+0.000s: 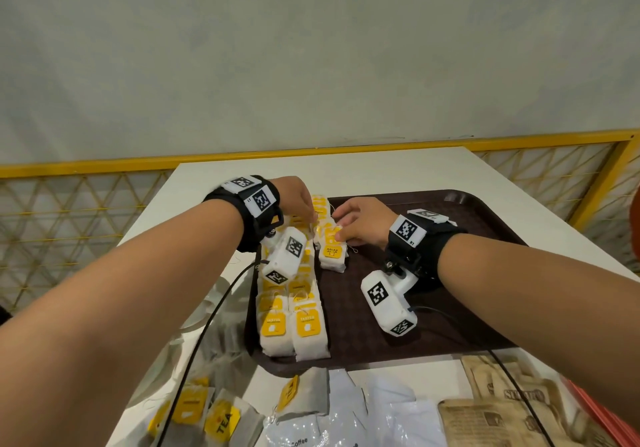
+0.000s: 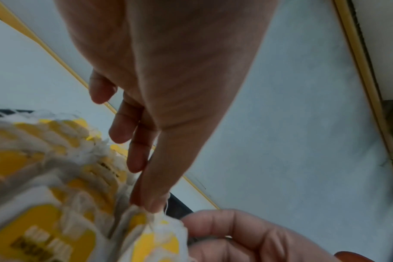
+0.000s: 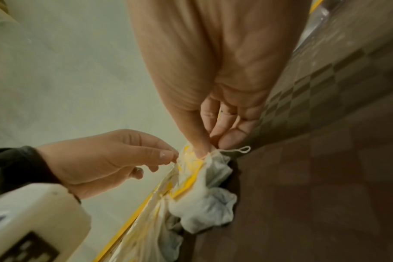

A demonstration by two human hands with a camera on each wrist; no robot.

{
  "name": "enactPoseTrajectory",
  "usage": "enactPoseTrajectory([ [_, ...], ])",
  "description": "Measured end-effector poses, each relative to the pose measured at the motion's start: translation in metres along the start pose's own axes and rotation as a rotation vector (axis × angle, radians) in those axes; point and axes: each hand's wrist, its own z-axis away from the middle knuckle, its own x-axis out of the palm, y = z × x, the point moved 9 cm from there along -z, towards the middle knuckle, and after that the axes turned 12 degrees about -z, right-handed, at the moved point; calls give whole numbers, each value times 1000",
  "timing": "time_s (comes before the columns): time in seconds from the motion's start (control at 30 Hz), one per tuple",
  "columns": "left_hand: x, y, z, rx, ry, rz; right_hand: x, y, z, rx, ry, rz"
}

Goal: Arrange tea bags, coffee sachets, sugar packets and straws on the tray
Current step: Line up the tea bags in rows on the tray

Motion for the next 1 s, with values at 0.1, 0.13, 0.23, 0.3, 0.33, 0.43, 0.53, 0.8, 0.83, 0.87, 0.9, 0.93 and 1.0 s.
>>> enactPoseTrajectory([
  [0.1,4,4,0,23,-15,-9,4,-2,1,-11,8,-33],
  [0.13,5,6,0,24,-15,-16,5,-3,2,-12,9,-42],
  [0.23,4,6,-2,13,-2,-38,5,-1,3,4,10,-48],
  [0.3,3,6,-3,10,14,-41,3,2,4,38,20,-22],
  [0.33,2,7,-4,10,21,-36,3,4,5,58,19,-19],
  [0.43,3,8,-8,16,42,-22,6,7,8,78,-1,-44],
  [0.53,1,6,-9,1,70,-3,9,8,8,70,-5,-32],
  [0.8,6,-2,-1,-37,-5,-9,9,8,11,74,20,-46],
  [0.83,8,-1,-1,-39,-12,-18,9,7,12,70,27,-44],
  [0.87,9,0,-1,-40,-10,-20,9,6,12,66,31,-43],
  [0.9,10,1,-1,-43,-6,-17,9,5,12,62,32,-43],
  [0.93,9,2,-2,-47,-2,-12,9,5,13,59,34,-44],
  [1.0,9,2,-2,-60,1,-4,9,3,13,55,34,-44],
])
